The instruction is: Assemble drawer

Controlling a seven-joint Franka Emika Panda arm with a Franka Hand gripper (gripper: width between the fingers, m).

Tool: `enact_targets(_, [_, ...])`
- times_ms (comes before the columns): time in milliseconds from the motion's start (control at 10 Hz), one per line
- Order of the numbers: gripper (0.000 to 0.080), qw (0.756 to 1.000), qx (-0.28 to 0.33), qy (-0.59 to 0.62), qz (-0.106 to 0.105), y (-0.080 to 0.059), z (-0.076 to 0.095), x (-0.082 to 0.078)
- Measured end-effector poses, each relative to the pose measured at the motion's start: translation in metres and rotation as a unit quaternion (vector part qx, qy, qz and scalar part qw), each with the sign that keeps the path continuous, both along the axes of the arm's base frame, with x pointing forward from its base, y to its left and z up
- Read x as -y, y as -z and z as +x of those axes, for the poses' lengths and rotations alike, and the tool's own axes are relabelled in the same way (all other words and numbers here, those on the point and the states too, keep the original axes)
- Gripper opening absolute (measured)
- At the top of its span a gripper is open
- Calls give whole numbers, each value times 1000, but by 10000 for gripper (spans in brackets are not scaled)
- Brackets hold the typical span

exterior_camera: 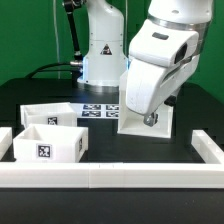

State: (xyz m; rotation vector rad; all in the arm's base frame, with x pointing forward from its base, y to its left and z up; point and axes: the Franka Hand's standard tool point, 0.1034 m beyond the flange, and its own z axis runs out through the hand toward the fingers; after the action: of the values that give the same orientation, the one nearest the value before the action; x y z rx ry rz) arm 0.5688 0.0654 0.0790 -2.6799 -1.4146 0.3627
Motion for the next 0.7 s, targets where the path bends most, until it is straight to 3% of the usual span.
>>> enact_targets(500, [650,1000,-5,0,-1,-1,0,0])
enact_targets(700, [650,1000,2,28,-9,-10,1,2])
